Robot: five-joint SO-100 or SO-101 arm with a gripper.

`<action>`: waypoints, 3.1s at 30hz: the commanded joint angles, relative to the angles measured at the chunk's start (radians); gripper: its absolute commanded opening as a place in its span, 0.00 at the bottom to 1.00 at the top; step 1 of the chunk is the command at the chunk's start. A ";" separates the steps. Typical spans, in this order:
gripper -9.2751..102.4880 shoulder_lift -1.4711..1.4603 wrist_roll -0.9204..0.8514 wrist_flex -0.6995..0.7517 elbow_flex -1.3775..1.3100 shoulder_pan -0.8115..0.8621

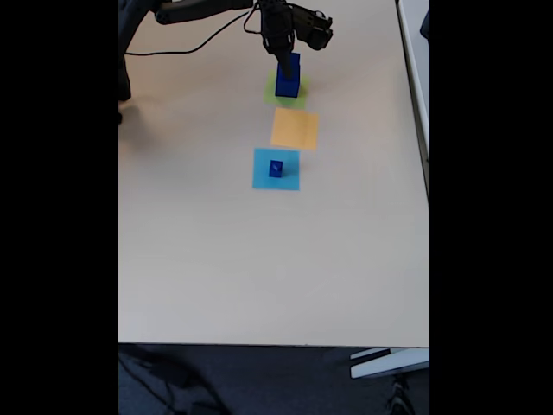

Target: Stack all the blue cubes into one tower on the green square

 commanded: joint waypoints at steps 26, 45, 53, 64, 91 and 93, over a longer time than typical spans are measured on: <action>0.31 0.029 -0.058 -0.020 -0.109 0.018; 0.47 0.121 -0.278 -0.144 -0.117 0.124; 0.45 0.225 -0.394 -0.144 0.021 0.252; 0.44 0.281 -0.426 -0.288 0.275 0.388; 0.38 0.298 -0.574 -0.465 0.517 0.543; 0.38 0.296 -0.574 -0.465 0.525 0.545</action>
